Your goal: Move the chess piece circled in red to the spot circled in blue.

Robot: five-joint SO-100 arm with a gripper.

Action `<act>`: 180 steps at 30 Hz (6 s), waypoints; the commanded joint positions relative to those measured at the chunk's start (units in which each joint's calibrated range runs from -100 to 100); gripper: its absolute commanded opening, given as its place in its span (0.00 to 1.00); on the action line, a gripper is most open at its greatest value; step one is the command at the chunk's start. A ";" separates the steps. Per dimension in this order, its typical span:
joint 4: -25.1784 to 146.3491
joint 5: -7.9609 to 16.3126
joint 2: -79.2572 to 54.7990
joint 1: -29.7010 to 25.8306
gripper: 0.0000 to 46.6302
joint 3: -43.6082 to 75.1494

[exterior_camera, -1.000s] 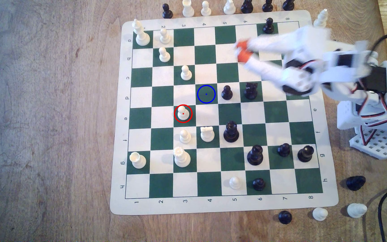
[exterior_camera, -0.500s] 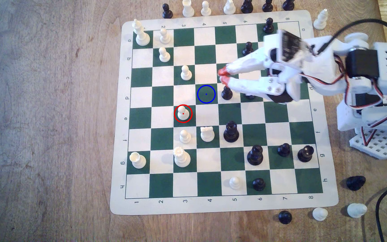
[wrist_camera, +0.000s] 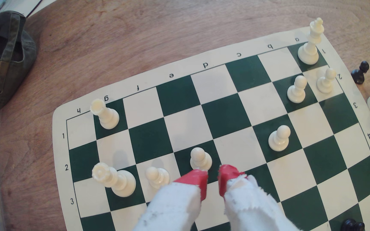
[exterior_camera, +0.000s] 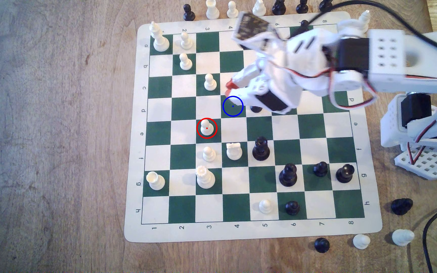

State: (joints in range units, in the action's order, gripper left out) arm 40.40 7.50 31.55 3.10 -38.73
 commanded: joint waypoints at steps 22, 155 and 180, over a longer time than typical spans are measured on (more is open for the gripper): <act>-2.97 4.25 -24.33 -2.59 0.19 19.69; -13.21 -5.76 -27.90 6.01 0.07 2.82; -13.21 -6.50 -29.68 5.62 0.22 2.10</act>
State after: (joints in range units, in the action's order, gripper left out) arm 27.65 1.59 0.29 8.48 -37.10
